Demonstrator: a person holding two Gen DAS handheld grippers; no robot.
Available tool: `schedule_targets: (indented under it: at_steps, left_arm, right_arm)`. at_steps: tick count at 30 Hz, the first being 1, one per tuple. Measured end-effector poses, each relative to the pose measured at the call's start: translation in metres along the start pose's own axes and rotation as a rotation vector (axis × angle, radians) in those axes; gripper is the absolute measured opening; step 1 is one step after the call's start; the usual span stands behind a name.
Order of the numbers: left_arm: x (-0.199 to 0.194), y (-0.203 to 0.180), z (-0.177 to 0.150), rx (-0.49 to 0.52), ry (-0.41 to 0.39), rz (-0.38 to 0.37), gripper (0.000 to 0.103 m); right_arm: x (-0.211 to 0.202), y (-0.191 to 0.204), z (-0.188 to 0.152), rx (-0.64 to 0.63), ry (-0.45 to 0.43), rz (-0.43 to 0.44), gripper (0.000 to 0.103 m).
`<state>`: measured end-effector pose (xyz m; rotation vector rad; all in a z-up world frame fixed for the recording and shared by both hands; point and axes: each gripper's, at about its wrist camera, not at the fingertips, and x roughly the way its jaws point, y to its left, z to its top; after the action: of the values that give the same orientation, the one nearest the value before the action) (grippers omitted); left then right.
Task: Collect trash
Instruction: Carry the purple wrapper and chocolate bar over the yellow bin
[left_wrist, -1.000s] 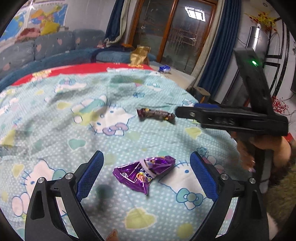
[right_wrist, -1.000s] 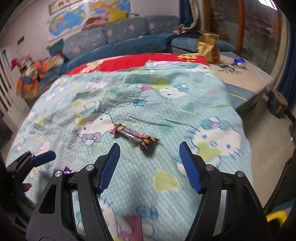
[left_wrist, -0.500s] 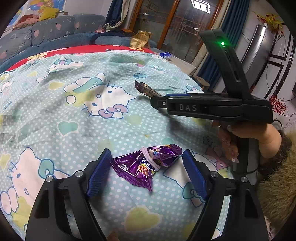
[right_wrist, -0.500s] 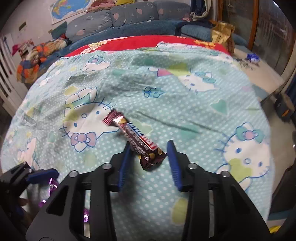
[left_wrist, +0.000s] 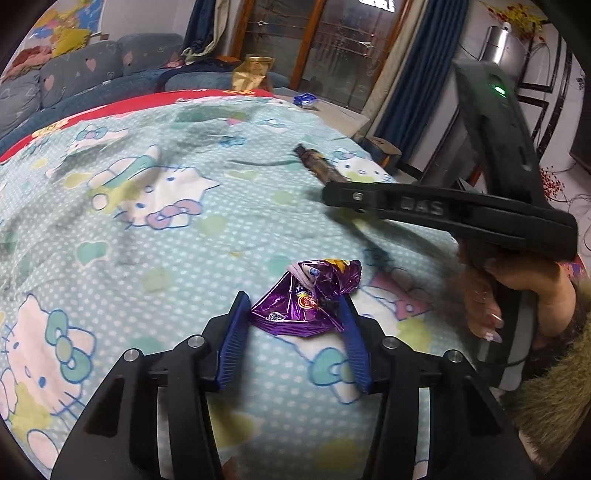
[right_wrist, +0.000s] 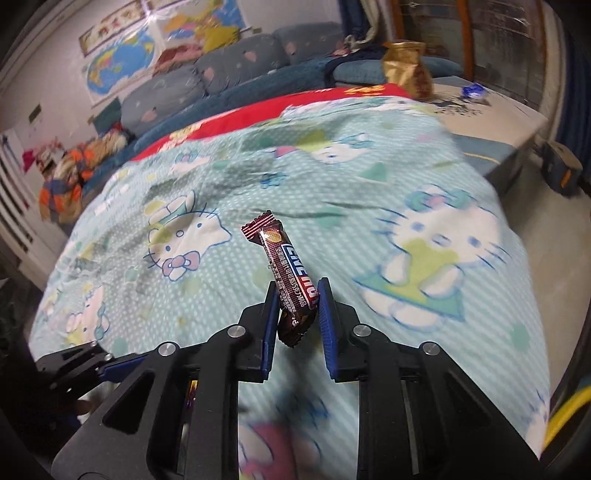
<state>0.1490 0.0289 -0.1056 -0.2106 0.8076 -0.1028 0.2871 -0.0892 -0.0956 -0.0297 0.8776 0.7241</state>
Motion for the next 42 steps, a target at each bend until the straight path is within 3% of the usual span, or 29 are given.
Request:
schedule_targets:
  at_steps: [15, 29, 42]
  left_arm:
    - [0.005, -0.066, 0.011, 0.100, -0.011, -0.100, 0.047]
    - [0.008, -0.151, 0.012, 0.251, -0.022, -0.199, 0.047]
    - [0.017, -0.220, -0.004, 0.370, -0.009, -0.281, 0.047]
  right_arm:
    - [-0.102, -0.077, -0.066, 0.187, -0.137, -0.126, 0.016]
    - [-0.177, -0.146, -0.124, 0.387, -0.194, -0.278, 0.016]
    - [-0.217, -0.190, -0.181, 0.558, -0.199, -0.381, 0.016]
